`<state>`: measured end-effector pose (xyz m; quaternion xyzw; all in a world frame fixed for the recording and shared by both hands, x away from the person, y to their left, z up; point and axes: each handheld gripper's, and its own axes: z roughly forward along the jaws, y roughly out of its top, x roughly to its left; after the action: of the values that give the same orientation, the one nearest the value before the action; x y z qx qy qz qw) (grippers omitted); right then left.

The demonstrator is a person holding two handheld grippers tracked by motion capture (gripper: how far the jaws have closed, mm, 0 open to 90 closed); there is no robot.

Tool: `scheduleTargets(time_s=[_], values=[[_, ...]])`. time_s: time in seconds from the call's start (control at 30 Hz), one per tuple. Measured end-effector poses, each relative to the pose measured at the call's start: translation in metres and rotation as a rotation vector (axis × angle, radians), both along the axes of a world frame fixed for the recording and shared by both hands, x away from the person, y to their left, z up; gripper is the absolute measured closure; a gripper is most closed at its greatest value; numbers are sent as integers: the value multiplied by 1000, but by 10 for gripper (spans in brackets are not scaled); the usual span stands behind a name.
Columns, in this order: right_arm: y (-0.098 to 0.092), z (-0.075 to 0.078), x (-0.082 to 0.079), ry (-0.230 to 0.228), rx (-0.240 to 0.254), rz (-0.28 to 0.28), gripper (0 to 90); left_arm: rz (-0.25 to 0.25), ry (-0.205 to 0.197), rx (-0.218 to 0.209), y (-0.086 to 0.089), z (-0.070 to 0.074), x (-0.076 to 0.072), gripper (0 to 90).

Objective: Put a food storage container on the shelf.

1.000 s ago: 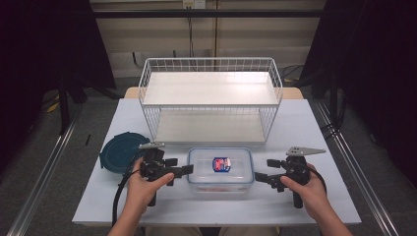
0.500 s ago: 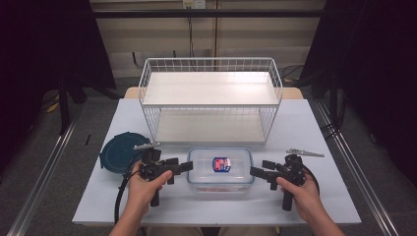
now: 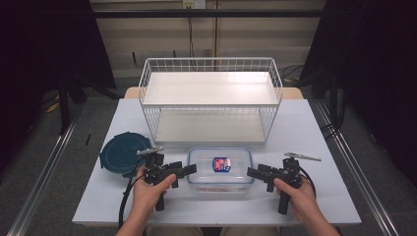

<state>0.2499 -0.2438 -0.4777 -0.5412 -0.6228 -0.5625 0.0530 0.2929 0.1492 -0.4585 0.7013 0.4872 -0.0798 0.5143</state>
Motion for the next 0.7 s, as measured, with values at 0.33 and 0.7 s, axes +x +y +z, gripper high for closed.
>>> scheduleTargets(time_s=[0.33,0.7], values=[[2,-1,-2,5,-20,-1,261,-18,9,4,-7,-4,-1,212],[2,-3,-2,-18,-22,-21,334,-7,1,31,-8,-6,-2,229]])
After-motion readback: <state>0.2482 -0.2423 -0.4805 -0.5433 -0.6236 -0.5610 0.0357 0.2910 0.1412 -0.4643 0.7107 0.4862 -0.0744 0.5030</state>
